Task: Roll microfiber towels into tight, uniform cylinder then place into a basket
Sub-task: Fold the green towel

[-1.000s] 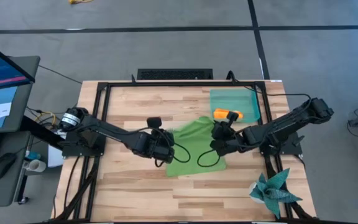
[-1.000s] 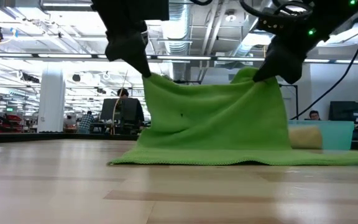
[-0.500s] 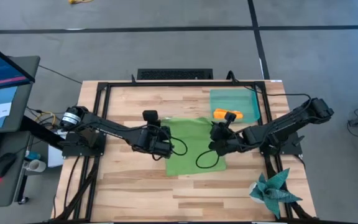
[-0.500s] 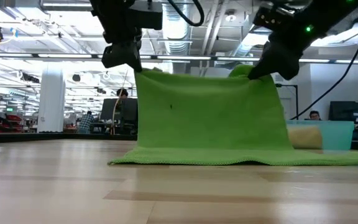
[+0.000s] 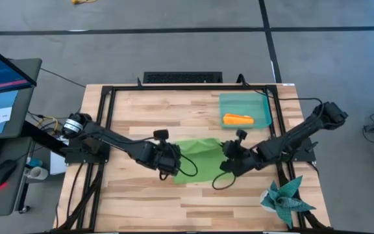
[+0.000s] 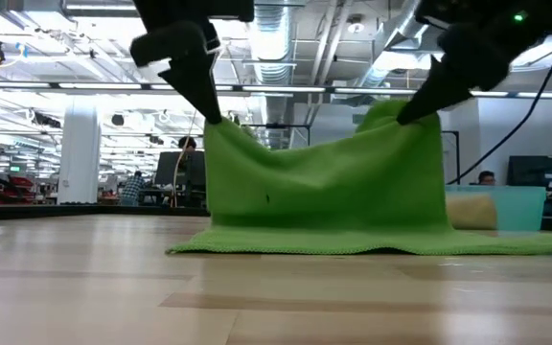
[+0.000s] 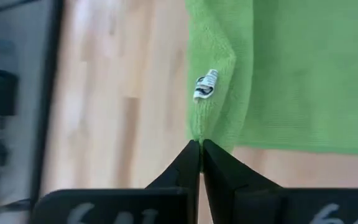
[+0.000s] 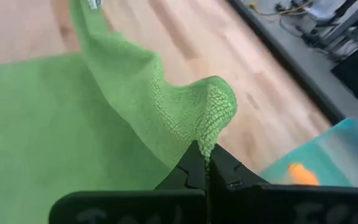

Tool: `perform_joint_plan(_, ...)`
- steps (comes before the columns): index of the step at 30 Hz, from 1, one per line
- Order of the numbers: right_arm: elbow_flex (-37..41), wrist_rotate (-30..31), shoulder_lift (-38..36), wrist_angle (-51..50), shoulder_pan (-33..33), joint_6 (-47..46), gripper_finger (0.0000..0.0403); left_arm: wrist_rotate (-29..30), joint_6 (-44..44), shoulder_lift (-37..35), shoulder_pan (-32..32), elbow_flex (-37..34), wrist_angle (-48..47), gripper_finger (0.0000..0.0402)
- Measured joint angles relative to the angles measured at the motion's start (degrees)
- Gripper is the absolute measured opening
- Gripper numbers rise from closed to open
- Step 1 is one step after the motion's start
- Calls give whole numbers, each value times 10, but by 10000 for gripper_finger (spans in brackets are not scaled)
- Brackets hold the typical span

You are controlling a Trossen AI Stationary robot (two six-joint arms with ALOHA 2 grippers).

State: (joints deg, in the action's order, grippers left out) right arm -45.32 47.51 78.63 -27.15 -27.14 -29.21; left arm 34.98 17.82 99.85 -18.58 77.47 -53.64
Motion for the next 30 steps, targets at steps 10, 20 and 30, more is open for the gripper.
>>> perform_joint_plan(10, 0, -12, 112, 7, -61, -5, 8, -12, 30, 6, -25, -1, 5, 4)
perform_joint_plan(20, 0, -35, 172, 68, -89, -51, 8, -43, 58, 6, -38, -29, 36, 4)
perform_joint_plan(30, 0, -36, 173, 85, -84, -69, 8, -52, 115, 6, -50, -55, 53, 4)
